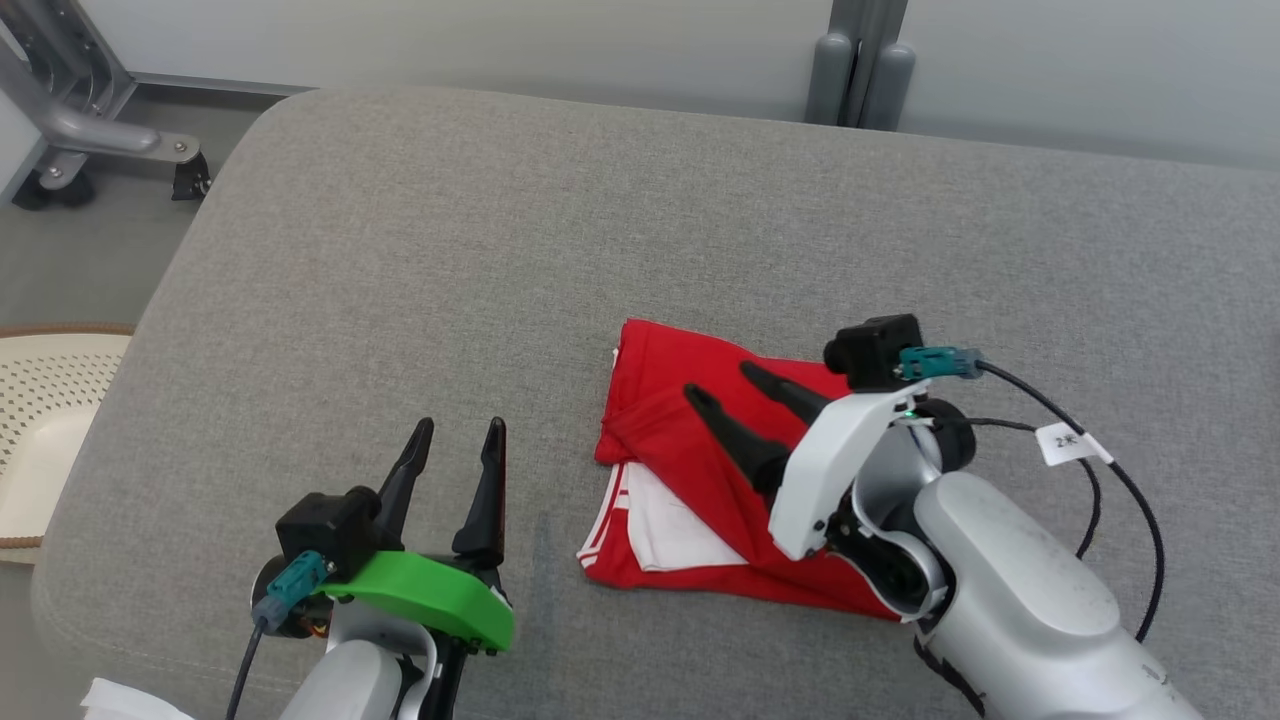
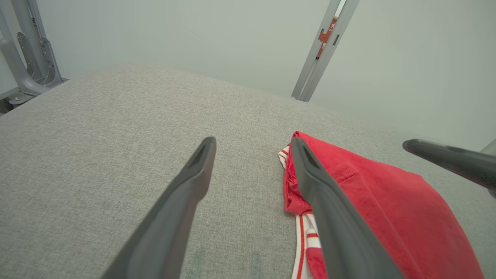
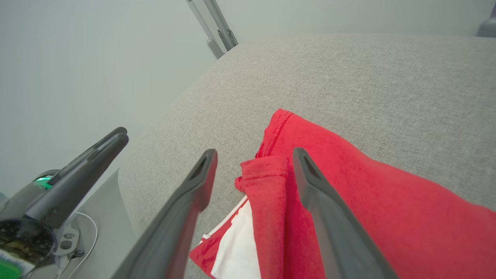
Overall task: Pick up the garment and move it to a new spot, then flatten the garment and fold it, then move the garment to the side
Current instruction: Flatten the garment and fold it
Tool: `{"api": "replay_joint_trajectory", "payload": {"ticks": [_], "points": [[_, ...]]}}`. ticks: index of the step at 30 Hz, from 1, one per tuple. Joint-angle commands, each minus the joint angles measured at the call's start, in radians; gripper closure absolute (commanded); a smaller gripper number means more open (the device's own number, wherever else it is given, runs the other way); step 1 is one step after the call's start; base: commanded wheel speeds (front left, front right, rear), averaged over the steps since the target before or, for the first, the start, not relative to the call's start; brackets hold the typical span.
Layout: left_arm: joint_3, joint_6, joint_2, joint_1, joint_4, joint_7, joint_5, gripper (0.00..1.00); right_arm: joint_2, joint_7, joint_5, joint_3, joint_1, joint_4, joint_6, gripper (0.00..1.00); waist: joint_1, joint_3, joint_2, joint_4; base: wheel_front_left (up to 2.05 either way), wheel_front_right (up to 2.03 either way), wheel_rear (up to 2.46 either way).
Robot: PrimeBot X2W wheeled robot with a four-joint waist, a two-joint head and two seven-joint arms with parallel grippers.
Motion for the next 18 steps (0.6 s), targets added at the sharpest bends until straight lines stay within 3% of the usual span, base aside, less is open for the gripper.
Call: {"api": "replay_joint_trajectory", "payload": {"ticks": [1, 6, 11, 12, 14, 15, 16, 18], "points": [[0.003, 0.000, 0.004, -0.008, 0.002, -0.002, 0.004, 0.00, -0.014, -0.020, -0.022, -0.021, -0.001, -0.001, 0.000, 0.00, 0.0000, -0.005, 0.0000, 0.004, 0.00, 0.00, 0.00], [0.004, 0.002, 0.006, 0.002, 0.002, -0.002, 0.001, 0.00, -0.036, -0.061, -0.092, -0.082, 0.013, 0.008, 0.000, 0.00, 0.0000, -0.013, 0.0000, 0.003, 0.00, 0.00, 0.00], [-0.002, -0.001, 0.005, 0.005, -0.002, -0.002, 0.002, 0.00, -0.059, -0.076, -0.158, -0.067, 0.039, 0.028, 0.000, 0.00, 0.0000, -0.014, 0.0000, 0.003, 0.00, 0.00, 0.00], [-0.004, -0.002, 0.005, 0.004, -0.001, -0.002, 0.002, 0.00, -0.064, -0.075, -0.168, -0.057, 0.045, 0.039, 0.000, 0.35, 0.0000, -0.012, 0.0000, 0.006, 0.00, 0.00, 0.00], [-0.007, -0.004, 0.003, 0.001, 0.000, -0.002, 0.003, 0.00, -0.068, -0.075, -0.173, -0.037, 0.054, 0.062, 0.000, 0.69, 0.0000, -0.008, 0.0000, 0.013, 0.00, 0.00, 0.00], [-0.009, -0.005, 0.003, -0.001, 0.000, -0.001, 0.003, 0.00, -0.066, -0.075, -0.167, -0.031, 0.058, 0.074, 0.000, 0.78, 0.0000, -0.006, 0.0000, 0.018, 0.00, 0.00, 0.00], [-0.009, -0.005, 0.003, -0.004, 0.002, -0.001, 0.004, 0.00, -0.063, -0.075, -0.163, -0.019, 0.058, 0.089, 0.000, 1.00, 0.0000, -0.004, 0.0000, 0.024, 0.00, 0.00, 0.00], [-0.011, -0.006, 0.003, -0.008, 0.003, 0.000, 0.004, 0.00, -0.060, -0.079, -0.155, -0.006, 0.048, 0.124, 0.000, 1.00, 0.0000, 0.001, 0.0000, 0.038, 0.00, 0.00, 0.00]]}}
